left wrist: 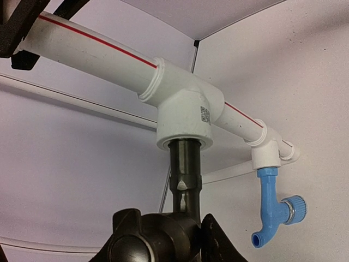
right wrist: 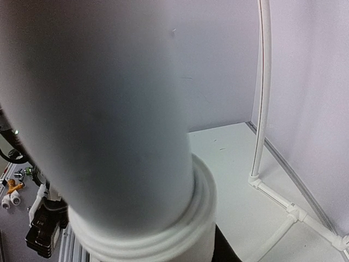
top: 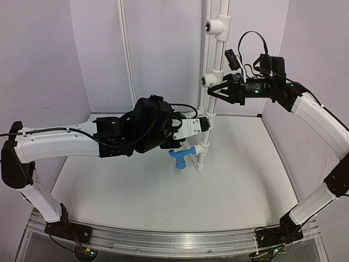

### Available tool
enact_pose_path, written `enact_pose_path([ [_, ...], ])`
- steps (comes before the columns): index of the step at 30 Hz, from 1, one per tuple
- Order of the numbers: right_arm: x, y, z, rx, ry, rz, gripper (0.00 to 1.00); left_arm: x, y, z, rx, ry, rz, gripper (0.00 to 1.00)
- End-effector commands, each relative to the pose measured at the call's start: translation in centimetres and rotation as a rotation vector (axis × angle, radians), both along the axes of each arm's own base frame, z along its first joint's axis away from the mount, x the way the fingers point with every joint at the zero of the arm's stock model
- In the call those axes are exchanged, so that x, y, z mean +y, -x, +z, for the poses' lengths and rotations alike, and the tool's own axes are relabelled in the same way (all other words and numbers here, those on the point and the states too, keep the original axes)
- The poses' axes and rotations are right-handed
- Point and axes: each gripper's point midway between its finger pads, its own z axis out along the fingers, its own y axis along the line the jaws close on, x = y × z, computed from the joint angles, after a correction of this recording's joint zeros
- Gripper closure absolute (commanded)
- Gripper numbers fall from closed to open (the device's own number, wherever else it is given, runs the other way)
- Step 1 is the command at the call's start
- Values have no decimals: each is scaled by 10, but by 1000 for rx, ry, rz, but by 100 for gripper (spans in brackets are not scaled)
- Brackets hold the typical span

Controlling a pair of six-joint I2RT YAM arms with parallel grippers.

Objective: Install the water faucets

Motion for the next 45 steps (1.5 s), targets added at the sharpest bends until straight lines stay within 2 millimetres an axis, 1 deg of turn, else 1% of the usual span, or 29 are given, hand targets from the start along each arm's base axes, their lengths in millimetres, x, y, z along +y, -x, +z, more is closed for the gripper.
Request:
enact_pose_path([
  [1,2,-5,-60,310,111,-84,100,-7,10,9,-26,-90,-61,65],
  [3,3,-5,-59,313,110,-81,100,-8,17,15,59,-38,-80,54],
  [5,3,-5,-58,313,107,-75,100,-9,23,18,145,-1,-92,45],
  [8,4,-2,-55,318,99,-63,100,-10,28,26,273,66,-103,37],
  [9,4,-1,-54,320,96,-60,100,-10,29,26,311,71,-108,35],
  [12,3,2,-51,324,90,-53,100,-11,28,24,407,76,-100,33],
  [16,3,6,-48,330,83,-44,100,-9,23,19,531,73,-85,32],
  [20,2,10,-46,332,79,-42,100,-8,22,6,576,2,-73,32],
  [21,2,10,-46,333,78,-42,100,-8,20,0,581,-17,-62,33],
  [23,1,12,-46,337,77,-39,100,-6,17,-4,574,-35,-47,33],
  [26,2,15,-43,341,72,-30,100,-7,9,-9,538,-50,-22,36],
  [30,3,17,-42,346,69,-27,100,-8,-6,-6,452,-60,14,48],
  [34,3,19,-41,356,65,-21,100,-7,-19,-13,353,-125,56,55],
  [37,3,20,-41,359,64,-22,100,-7,-24,-15,309,-149,83,60],
  [42,3,20,-43,364,65,-20,100,-9,-30,-11,244,-165,105,74],
  [45,3,20,-43,379,62,-22,100,-10,-30,-12,205,-188,107,81],
])
